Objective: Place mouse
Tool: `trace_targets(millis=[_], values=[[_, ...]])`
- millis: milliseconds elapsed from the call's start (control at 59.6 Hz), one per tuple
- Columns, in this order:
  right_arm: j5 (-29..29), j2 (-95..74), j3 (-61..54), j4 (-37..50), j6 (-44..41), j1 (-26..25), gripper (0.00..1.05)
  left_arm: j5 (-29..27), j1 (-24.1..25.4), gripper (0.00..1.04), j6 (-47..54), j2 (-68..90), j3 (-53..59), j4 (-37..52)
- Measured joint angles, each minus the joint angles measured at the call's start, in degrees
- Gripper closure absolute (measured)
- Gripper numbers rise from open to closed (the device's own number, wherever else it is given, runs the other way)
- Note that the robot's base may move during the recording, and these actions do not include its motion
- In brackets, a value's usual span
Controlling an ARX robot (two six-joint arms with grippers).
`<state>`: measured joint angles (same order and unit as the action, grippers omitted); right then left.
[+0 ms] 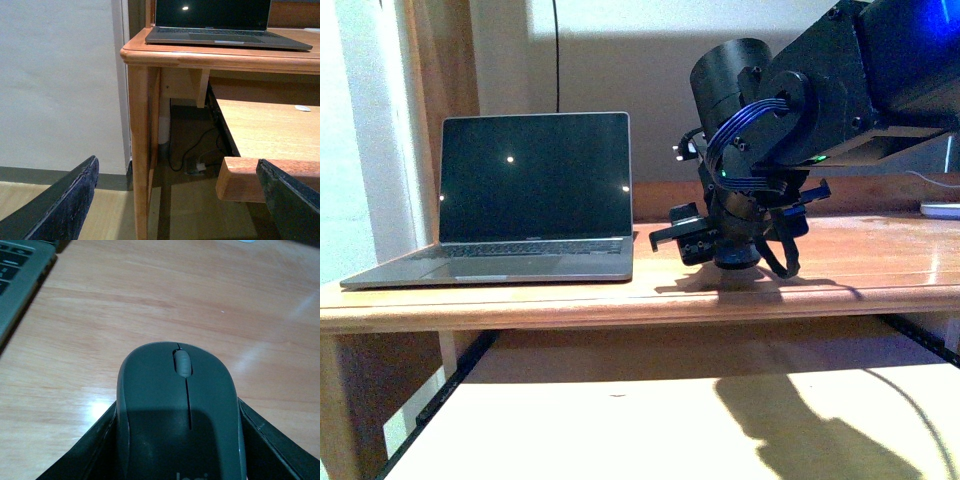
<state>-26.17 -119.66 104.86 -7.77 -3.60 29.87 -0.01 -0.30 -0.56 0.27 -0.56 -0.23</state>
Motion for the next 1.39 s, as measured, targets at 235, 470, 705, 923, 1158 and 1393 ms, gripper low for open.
trace_targets(millis=[235,470,705,923,1158,1393], values=[[-0.11,-2.14,1.90,-0.59,-0.20,-0.39,0.34,0.00,0.00,0.08,0.00,0.00,0.00,0.00],[1.73,-1.66,0.55,2.29,1.60,-0.90,0.06,0.00,0.00,0.08,0.00,0.00,0.00,0.00],[9.29,8.28,-13.03,12.74,3.19,-5.51,0.07,0.00,0.00,0.08,0.00,0.00,0.00,0.00],[24.68,26.60,-32.63,21.73,3.32,-14.86,0.07,0.00,0.00,0.08,0.00,0.02,0.00,0.00],[44.00,40.76,-51.78,25.38,2.54,-25.53,0.07,0.00,0.00,0.08,0.00,0.00,0.00,0.00],[70.07,51.91,-65.16,22.14,-5.92,-38.45,0.07,0.00,0.00,0.08,0.00,0.00,0.00,0.00]])
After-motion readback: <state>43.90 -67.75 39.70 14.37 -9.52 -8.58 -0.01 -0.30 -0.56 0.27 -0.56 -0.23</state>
